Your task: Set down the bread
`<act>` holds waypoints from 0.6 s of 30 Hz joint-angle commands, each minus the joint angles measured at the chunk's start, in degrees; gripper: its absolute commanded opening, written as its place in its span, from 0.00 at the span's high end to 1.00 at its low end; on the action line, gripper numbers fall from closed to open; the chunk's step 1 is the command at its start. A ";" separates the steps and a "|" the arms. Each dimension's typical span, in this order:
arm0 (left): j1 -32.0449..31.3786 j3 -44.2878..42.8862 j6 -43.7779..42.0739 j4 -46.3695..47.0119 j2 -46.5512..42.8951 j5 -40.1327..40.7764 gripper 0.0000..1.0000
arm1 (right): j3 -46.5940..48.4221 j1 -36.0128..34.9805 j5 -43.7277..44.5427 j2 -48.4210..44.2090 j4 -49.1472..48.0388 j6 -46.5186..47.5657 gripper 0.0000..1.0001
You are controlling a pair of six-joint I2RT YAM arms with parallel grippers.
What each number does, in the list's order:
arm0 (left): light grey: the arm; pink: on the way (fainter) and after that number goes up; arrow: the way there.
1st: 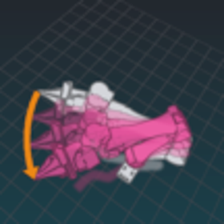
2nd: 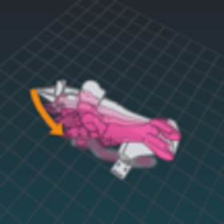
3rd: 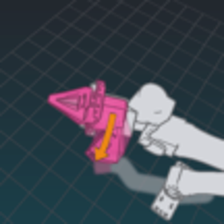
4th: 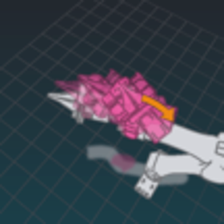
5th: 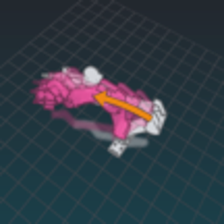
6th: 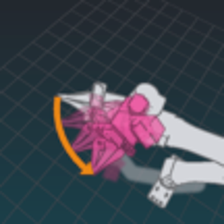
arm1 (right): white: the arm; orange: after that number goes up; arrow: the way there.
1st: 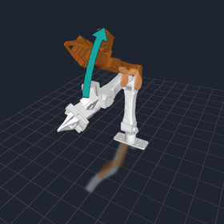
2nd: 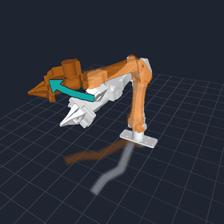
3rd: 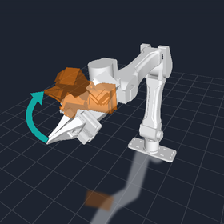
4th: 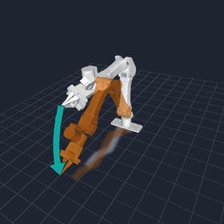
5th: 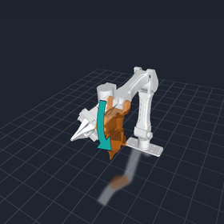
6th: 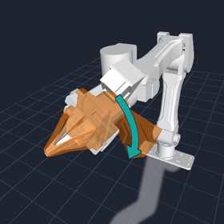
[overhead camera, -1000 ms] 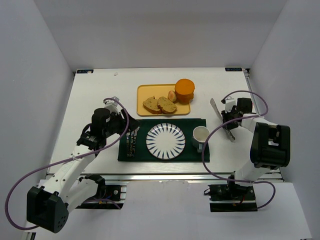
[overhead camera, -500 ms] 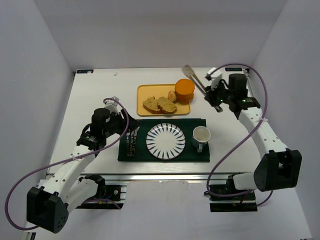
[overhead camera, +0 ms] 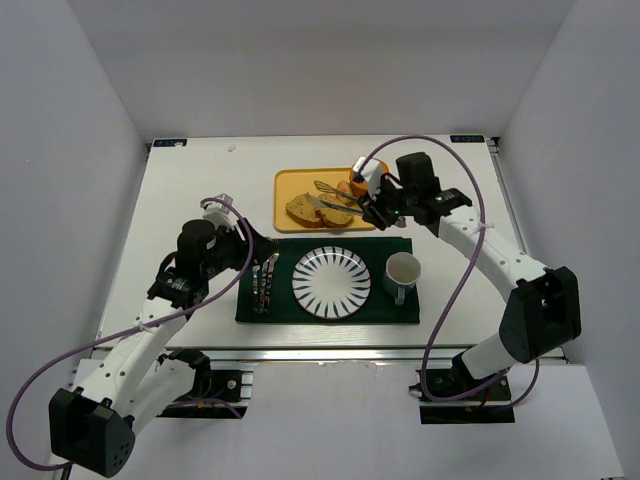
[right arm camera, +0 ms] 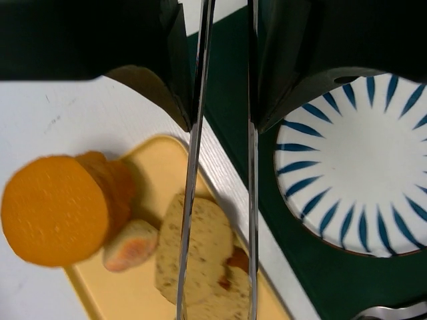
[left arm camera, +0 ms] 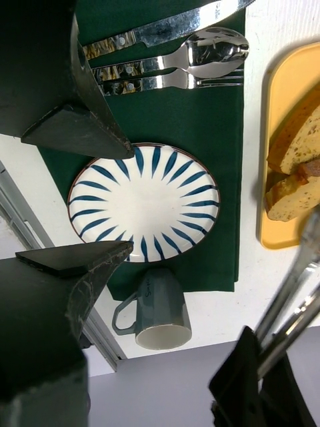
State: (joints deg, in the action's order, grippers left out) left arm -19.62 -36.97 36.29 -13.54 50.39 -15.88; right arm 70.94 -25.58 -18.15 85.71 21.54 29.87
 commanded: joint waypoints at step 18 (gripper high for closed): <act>0.02 0.23 0.01 -1.05 -1.52 1.03 0.38 | -1.85 -7.02 10.77 3.23 -1.24 3.80 0.53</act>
State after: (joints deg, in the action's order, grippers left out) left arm -19.62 -36.18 36.47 -14.90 49.19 -15.33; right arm 69.43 -32.03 -8.62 88.62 21.06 33.26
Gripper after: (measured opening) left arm 0.615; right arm 0.471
